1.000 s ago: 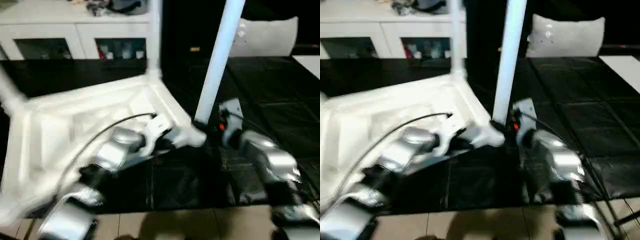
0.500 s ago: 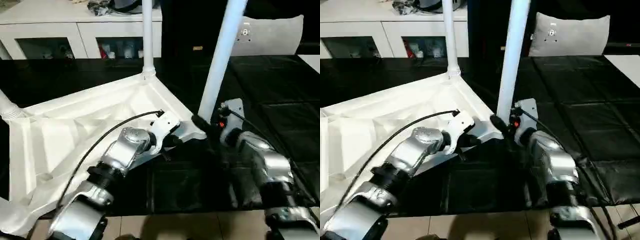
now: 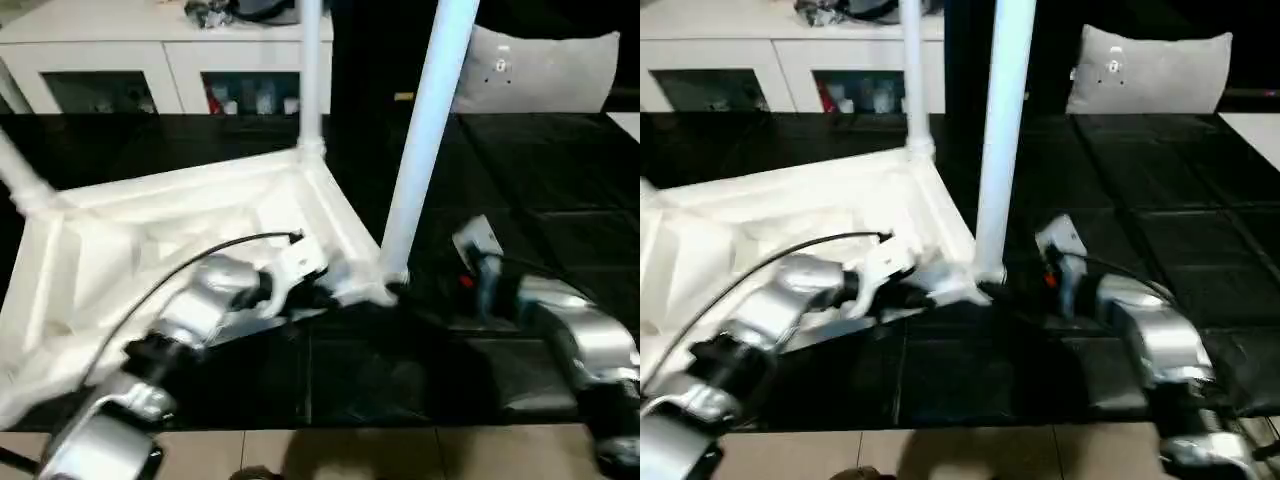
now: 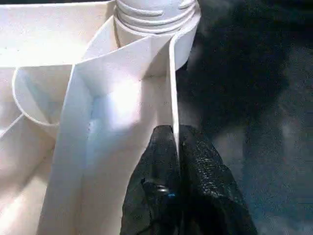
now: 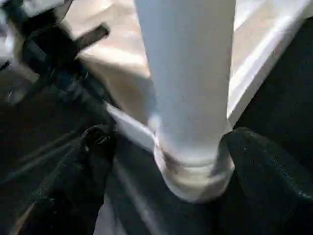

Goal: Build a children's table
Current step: Rotate leg to tighten

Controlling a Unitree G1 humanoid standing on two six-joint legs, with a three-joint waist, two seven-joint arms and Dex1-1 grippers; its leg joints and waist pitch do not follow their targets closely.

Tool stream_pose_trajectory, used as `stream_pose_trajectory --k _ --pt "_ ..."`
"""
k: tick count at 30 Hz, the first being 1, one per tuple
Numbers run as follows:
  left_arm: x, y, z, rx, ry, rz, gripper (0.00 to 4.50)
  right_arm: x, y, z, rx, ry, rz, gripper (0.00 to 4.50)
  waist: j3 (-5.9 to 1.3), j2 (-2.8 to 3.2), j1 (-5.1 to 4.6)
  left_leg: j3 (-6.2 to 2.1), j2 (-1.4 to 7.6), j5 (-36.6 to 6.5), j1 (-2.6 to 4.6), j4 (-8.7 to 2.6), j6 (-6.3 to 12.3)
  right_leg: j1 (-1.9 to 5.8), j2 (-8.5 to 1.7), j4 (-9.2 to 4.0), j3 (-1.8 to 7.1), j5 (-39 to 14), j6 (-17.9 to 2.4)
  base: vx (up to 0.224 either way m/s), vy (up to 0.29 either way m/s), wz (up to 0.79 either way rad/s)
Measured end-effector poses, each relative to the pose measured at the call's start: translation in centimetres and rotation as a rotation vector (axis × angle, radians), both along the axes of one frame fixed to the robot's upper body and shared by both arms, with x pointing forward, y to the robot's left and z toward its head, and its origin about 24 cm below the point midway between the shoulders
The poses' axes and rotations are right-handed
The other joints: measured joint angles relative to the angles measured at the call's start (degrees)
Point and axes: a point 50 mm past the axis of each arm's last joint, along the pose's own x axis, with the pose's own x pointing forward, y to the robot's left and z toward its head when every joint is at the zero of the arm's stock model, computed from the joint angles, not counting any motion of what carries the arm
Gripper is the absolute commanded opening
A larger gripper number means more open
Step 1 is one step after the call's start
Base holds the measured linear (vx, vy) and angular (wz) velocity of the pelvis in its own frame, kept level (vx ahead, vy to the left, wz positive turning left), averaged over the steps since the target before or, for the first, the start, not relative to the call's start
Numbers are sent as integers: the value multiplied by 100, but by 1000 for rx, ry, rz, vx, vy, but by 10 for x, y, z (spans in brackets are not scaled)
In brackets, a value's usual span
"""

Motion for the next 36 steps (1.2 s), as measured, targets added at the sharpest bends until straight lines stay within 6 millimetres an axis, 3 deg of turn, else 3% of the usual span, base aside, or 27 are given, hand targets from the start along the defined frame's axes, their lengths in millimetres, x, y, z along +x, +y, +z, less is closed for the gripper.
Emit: stream_pose_trajectory --k 4,8,10,19,25,30,34,36 --pt "-10 10 1 11 34 -122 0 -7 0 0 1 31 117 344 3 -6 73 1 0 -1 -3 4 1 0 0 0 1 -2 3 0 0 0" --pt "-16 10 2 34 45 -227 0 -12 8 3 11 37 217 313 4 -9 222 1 0 0 -3 8 1 4 -1 2 4 3 -5 0 0 0" --pt "-18 9 3 43 48 -259 0 -13 8 4 20 44 241 282 4 -9 251 1 0 0 -2 10 1 6 -2 2 5 2 -4 0 0 0" --pt "-20 12 4 56 47 -304 0 -18 9 4 32 65 301 214 3 -12 262 0 0 0 1 10 0 9 -2 9 5 -1 1 0 0 0" --pt "-21 8 3 37 59 -307 0 -21 9 5 37 78 287 207 3 -12 282 1 0 0 2 11 0 10 -2 12 5 -1 0 0 0 0" --pt "-12 5 0 17 64 -107 0 -9 18 -1 57 46 67 207 1 -11 187 0 0 10 24 18 -14 18 -3 30 9 -16 26 0 0 0" --pt "2 -13 -2 -16 56 115 0 18 29 -3 48 19 -228 204 7 -18 -90 0 0 16 23 32 -23 15 -3 24 10 -18 29 0 0 0" --pt "6 -28 -2 -30 59 183 0 28 30 -2 21 7 -341 203 7 -20 -173 0 0 16 17 28 -22 13 -2 3 7 -17 29 0 0 0"
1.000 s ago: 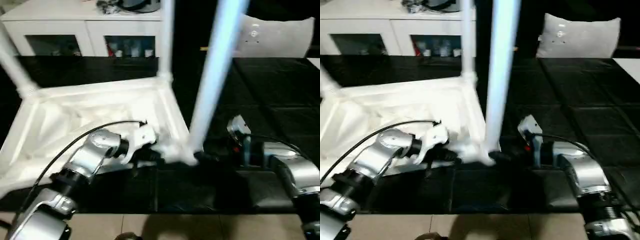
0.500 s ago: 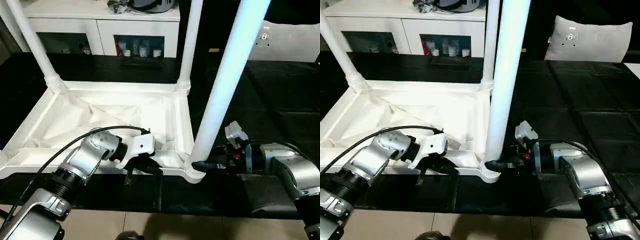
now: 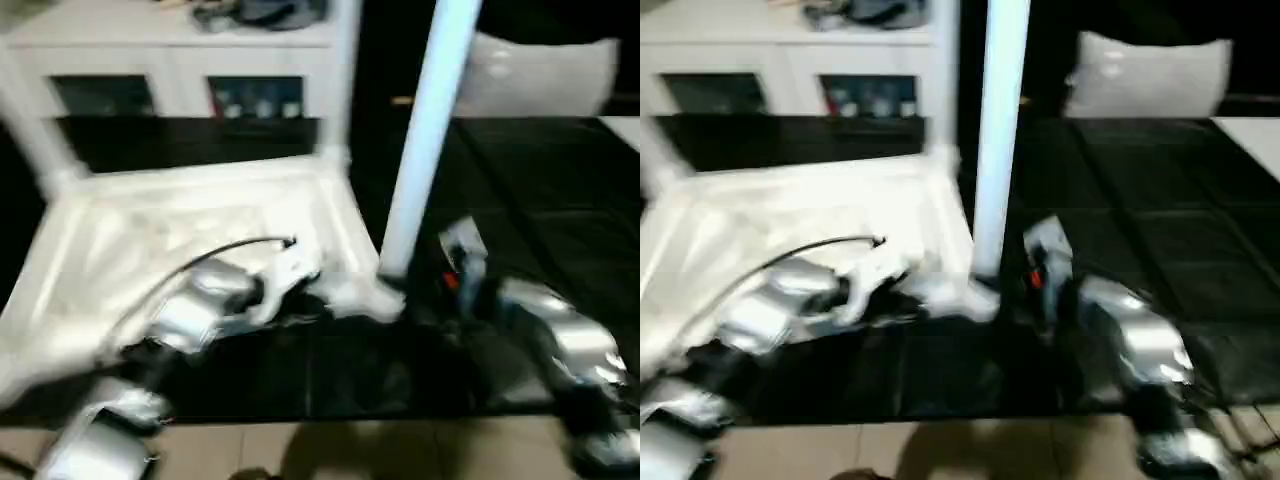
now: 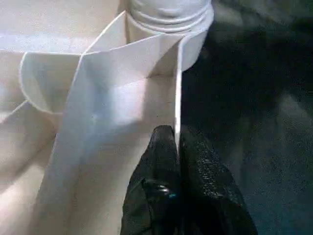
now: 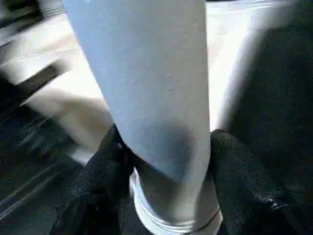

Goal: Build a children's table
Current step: Rotate leg to tighten

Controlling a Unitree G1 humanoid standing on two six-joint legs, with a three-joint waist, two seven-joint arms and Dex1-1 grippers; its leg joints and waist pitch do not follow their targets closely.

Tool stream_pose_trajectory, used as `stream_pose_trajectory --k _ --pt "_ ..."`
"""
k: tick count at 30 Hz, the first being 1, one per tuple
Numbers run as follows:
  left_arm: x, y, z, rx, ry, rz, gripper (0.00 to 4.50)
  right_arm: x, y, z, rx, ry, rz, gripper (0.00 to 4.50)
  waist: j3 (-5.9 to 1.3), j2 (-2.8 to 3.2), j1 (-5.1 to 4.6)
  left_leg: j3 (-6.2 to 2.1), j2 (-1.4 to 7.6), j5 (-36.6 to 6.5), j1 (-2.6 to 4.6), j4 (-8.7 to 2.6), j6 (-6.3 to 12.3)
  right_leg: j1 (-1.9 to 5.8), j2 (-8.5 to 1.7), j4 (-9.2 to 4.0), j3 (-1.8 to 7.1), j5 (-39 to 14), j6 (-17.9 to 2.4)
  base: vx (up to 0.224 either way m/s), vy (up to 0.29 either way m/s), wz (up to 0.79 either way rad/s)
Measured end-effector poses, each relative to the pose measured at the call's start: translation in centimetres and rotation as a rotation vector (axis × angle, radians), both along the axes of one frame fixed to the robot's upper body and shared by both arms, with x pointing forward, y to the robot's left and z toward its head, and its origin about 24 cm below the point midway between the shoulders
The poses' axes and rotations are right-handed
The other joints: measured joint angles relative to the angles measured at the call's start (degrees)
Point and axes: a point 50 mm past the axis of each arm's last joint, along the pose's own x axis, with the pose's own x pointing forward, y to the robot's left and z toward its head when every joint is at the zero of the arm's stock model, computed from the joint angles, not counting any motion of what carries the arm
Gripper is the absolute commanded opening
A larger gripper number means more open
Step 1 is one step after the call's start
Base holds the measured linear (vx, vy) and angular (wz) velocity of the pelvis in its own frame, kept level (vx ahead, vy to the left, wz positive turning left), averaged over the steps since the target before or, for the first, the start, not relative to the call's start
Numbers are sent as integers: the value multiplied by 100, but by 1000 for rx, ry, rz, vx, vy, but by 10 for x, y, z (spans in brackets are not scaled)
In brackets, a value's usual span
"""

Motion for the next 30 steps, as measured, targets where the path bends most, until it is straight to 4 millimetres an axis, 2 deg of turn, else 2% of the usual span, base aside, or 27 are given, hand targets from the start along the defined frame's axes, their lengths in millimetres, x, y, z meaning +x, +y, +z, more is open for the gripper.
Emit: stream_pose_trajectory --k 2,4,6,11,14,15,19,26,30 --pt "4 -10 -1 -8 -6 74 0 8 5 0 -20 -7 -94 203 -3 -2 -56 0 0 0 0 0 1 2 0 1 0 1 -2 0 0 0" --pt "7 -20 0 -12 -12 137 0 14 7 -2 -38 -32 -174 203 -6 2 -58 0 0 -1 -2 -5 1 1 0 1 0 3 -4 0 0 0" --pt "8 -25 0 -13 -18 156 0 15 7 -2 -31 -47 -206 255 -8 6 -50 0 0 -5 -4 -13 7 0 0 2 -1 4 -6 0 0 0" --pt "7 -26 2 -16 -25 138 0 14 2 -4 26 -30 -219 297 -12 17 -15 0 0 -13 -15 -23 20 -13 0 3 -6 23 -37 0 0 0" --pt "6 -24 3 -10 -38 102 0 9 -2 -4 45 -41 -171 311 -11 18 3 0 0 -14 -18 -24 23 -17 0 3 -7 21 -36 0 0 0" --pt "6 -23 2 -7 -41 93 0 8 -3 -4 46 -43 -159 338 -11 18 8 0 0 -14 -18 -25 23 -17 0 3 -7 21 -35 0 0 0" --pt "4 -13 2 4 -50 44 0 1 -11 -3 36 -54 -62 366 -10 19 49 0 0 -14 -17 -26 21 -18 0 4 -7 20 -34 0 0 0" --pt "-2 16 4 40 -64 -121 0 -19 -31 7 -34 -29 251 433 -5 11 131 0 0 -15 -20 -24 21 -16 0 3 -7 19 -31 0 0 0" --pt "-7 24 4 45 -48 -211 0 -25 -35 8 -51 -1 342 448 -3 8 218 0 0 -15 -20 -22 21 -15 0 4 -7 21 -35 0 0 0"
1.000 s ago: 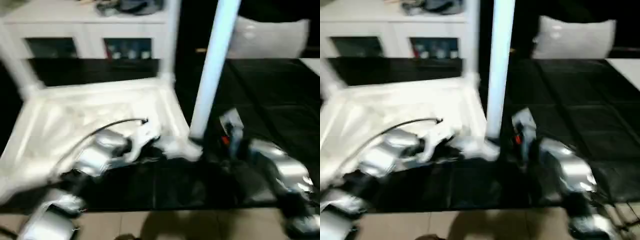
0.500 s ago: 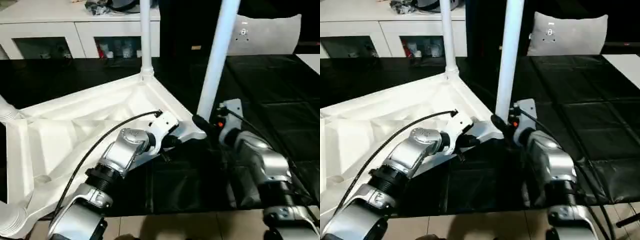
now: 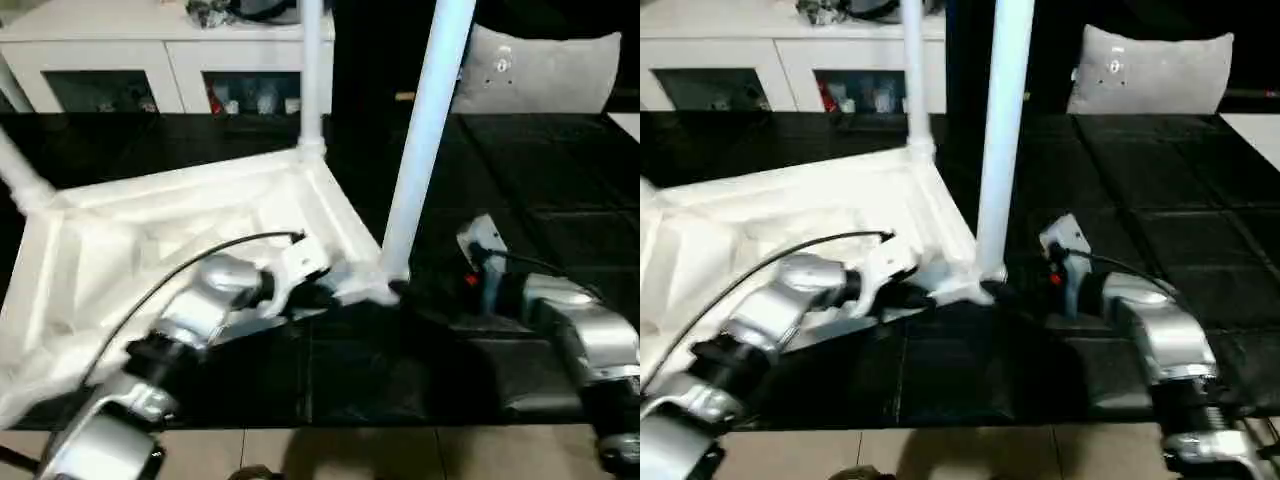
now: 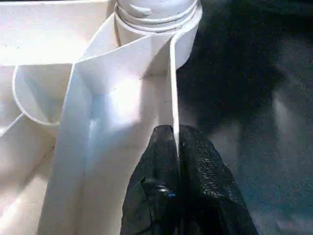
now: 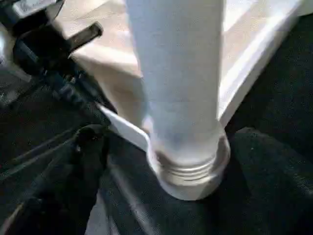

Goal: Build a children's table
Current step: Rotate leg to tighten

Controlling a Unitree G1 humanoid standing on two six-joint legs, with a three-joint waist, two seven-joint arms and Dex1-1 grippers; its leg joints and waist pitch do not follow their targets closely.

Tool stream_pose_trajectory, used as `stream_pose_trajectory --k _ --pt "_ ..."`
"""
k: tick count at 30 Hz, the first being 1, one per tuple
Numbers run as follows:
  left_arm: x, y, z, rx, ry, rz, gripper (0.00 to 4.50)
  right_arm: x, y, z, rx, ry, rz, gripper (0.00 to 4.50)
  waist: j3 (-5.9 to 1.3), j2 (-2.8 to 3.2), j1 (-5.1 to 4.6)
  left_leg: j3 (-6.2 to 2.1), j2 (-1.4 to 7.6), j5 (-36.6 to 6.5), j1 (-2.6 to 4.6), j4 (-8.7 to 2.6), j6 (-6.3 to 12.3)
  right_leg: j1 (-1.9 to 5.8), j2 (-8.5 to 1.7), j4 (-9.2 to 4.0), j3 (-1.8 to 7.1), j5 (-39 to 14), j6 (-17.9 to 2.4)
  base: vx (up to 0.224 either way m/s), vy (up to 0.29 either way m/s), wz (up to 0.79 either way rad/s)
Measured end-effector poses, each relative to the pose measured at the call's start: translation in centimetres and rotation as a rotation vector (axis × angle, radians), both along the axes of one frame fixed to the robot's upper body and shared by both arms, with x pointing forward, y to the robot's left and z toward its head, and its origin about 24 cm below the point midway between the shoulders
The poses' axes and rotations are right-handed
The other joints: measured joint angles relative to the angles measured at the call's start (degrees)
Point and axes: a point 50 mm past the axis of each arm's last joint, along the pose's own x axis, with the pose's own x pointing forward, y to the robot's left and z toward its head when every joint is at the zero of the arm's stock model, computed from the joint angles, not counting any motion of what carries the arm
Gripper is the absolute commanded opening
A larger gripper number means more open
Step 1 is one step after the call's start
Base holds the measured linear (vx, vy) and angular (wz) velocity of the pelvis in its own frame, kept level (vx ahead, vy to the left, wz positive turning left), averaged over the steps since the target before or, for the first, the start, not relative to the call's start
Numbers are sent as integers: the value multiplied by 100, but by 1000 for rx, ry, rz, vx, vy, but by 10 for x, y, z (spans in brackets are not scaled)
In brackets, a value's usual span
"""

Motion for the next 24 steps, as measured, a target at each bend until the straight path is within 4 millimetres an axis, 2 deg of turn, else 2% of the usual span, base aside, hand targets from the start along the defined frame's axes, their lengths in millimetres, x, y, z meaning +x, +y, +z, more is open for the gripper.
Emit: stream_pose_trajectory --k 4,5,8,10,19,20,24 --pt "-12 5 0 -2 38 -138 0 -9 2 -4 -20 18 115 448 5 -10 109 0 1 -1 -2 0 0 0 0 1 0 -2 2 0 0 0" --pt "-14 5 1 4 43 -170 0 -12 4 -4 -14 25 152 431 6 -11 156 0 0 -1 -2 0 1 0 -1 1 1 -1 1 0 0 0" --pt "-18 5 1 17 58 -219 0 -15 10 0 24 32 223 431 6 -11 209 0 0 0 0 7 1 5 -1 6 4 -2 1 0 0 0" --pt "-19 4 0 20 62 -243 0 -17 12 2 43 36 254 396 7 -16 220 0 0 0 4 8 0 12 -1 5 4 -7 10 0 0 0" --pt "-20 6 1 27 64 -269 0 -26 12 -4 70 103 306 335 7 -21 220 0 0 1 7 8 -1 14 -1 13 5 -16 25 0 0 0" --pt "-20 6 1 27 64 -270 0 -27 12 -4 71 108 305 310 7 -21 221 0 0 0 7 9 -1 14 -1 14 5 -16 25 0 0 0" --pt "-21 5 0 27 64 -282 0 -27 10 -5 71 120 302 297 7 -21 230 0 0 1 6 9 -1 14 -2 14 5 -16 25 0 0 0"
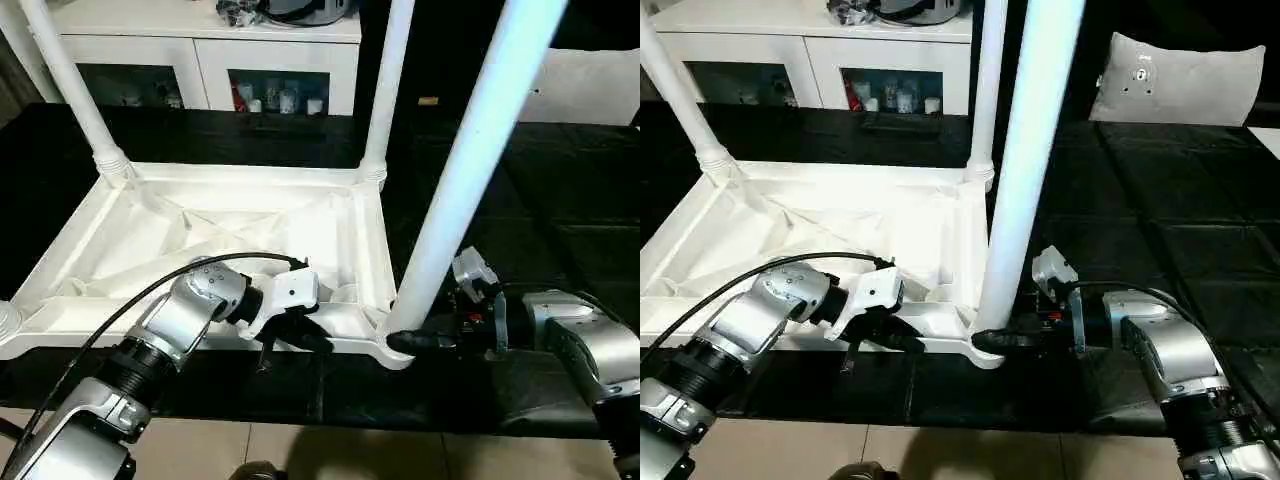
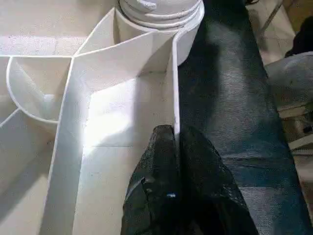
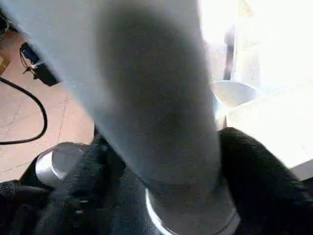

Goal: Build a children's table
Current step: Rotate leg to tighten

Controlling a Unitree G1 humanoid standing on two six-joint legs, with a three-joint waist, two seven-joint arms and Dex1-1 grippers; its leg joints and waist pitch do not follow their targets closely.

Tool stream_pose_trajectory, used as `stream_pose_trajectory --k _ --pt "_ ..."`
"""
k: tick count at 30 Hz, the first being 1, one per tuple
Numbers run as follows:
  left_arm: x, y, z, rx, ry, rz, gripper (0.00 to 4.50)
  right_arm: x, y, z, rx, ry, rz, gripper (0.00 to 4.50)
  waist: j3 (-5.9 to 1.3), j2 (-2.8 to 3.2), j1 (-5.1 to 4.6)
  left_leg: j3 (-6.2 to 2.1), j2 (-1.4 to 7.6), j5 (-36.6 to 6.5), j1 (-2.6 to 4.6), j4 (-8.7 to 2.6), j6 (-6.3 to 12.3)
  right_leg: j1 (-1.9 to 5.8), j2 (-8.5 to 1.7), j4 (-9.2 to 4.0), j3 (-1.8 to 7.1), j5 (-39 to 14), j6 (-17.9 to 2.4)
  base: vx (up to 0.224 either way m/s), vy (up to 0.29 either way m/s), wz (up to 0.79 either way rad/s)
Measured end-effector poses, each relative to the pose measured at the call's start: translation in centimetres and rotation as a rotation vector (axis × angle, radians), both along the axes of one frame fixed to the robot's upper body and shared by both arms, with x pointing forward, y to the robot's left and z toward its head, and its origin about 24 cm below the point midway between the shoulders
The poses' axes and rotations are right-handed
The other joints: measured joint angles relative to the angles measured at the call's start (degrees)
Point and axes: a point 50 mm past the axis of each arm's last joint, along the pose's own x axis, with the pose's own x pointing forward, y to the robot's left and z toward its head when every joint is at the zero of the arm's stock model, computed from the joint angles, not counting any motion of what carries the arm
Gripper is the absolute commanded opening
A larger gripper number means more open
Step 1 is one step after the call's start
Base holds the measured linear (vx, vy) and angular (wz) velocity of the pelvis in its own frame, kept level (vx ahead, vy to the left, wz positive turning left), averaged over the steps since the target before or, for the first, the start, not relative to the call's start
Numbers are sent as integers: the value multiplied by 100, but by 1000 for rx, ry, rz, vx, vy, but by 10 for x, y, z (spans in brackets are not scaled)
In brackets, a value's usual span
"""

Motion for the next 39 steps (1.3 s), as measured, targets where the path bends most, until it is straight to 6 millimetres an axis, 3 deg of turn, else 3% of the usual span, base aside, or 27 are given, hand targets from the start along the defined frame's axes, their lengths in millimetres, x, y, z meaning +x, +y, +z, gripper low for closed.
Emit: stream_pose_trajectory --k 1,7,13,17,20,24,27,34,39 --pt "0 0 0 0 0 0 0 0 0 0 3 6 1 269 0 0 0 0 0 0 0 0 0 0 0 0 0 0 0 0 0 0" --pt "-2 -1 0 -4 8 -11 0 -2 0 1 9 6 -3 231 -1 0 -4 0 0 0 4 2 0 3 0 2 1 -6 10 0 0 0" --pt "7 -4 -2 -24 9 155 0 8 9 -2 14 -54 -187 217 -3 3 -90 0 0 9 18 5 -13 5 0 13 3 -6 10 0 0 0" --pt "22 -19 -3 -35 -3 355 0 34 17 -5 -1 -80 -480 208 -3 2 -343 0 0 15 21 9 -22 9 0 -6 3 -7 12 0 0 0" --pt "30 -36 -5 -61 -10 513 0 53 24 -5 -29 -88 -700 208 -2 1 -475 0 0 15 13 16 -22 2 0 -9 3 -3 7 0 0 0" --pt "35 -53 -5 -77 -15 621 0 64 28 -5 -43 -125 -832 208 -5 6 -498 0 0 11 11 6 -16 2 0 -6 1 2 -1 0 0 0" --pt "36 -57 -4 -87 -16 643 0 65 28 -5 -26 -134 -862 274 -11 16 -474 0 0 7 9 -10 -12 -3 1 -4 -4 17 -27 0 0 0" --pt "36 -53 -4 -80 -42 603 0 59 23 -5 1 -147 -818 329 -12 21 -457 0 0 5 2 -13 -8 -12 1 -9 -5 17 -26 0 0 0" --pt "32 -43 -3 -74 -62 521 0 49 12 -6 -8 -172 -677 365 -10 28 -430 0 4 6 3 -17 -10 -15 4 -5 -6 2 -3 0 0 0"
